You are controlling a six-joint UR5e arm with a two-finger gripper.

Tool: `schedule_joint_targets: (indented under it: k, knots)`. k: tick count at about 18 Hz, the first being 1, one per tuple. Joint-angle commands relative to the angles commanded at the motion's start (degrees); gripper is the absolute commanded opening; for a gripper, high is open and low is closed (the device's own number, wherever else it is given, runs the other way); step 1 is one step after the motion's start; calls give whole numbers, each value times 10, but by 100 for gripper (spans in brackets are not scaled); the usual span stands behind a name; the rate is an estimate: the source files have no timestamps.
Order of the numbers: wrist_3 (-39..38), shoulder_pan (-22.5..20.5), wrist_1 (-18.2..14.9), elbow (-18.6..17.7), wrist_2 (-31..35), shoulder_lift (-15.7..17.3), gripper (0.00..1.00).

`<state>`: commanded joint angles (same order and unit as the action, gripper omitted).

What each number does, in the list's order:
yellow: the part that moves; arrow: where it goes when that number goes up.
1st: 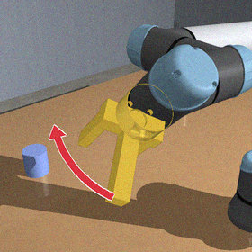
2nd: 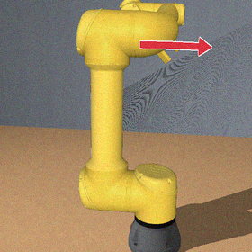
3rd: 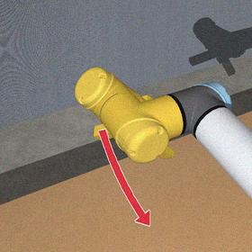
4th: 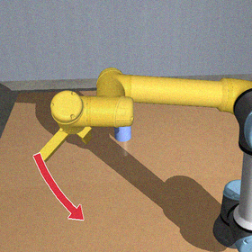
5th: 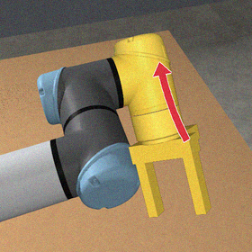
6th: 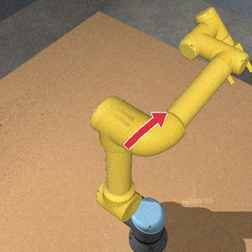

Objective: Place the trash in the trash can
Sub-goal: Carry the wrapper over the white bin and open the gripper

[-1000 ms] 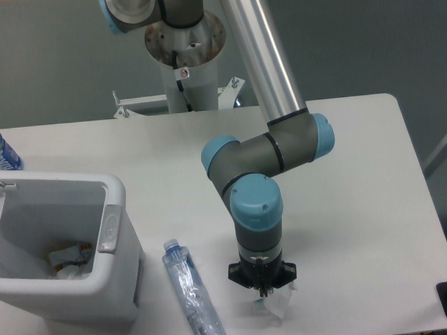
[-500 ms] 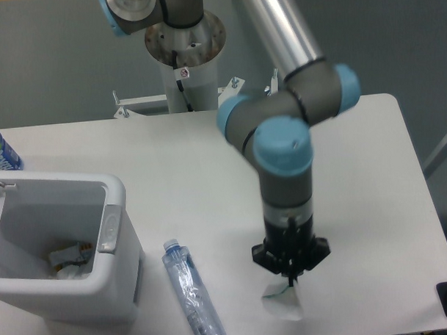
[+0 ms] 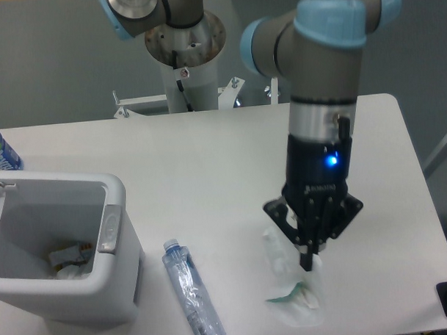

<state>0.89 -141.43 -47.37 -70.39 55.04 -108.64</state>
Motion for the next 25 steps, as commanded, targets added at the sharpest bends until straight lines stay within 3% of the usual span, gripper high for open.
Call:
schedule_joint_targets:
  k: [3, 9, 14, 15, 16, 17, 19, 20, 23, 25]
  knots:
    - [-9, 29, 0, -33, -36, 31, 0]
    - [-2, 106, 1, -93, -38, 71, 0]
    - [17, 143, 3, -150, -38, 93, 0]
    - [24, 149, 3, -154, -38, 92, 5]
    - [28, 153, 3, -156, -38, 92, 20]
    - [33, 156, 4, -156, -38, 91, 51]
    - [54, 156, 3, -154, -38, 90, 91]
    - [55, 156, 3, -153, -34, 89, 100]
    - [49, 151, 2, -150, -32, 91, 100]
    - [35, 126, 2, -149, -33, 92, 100]
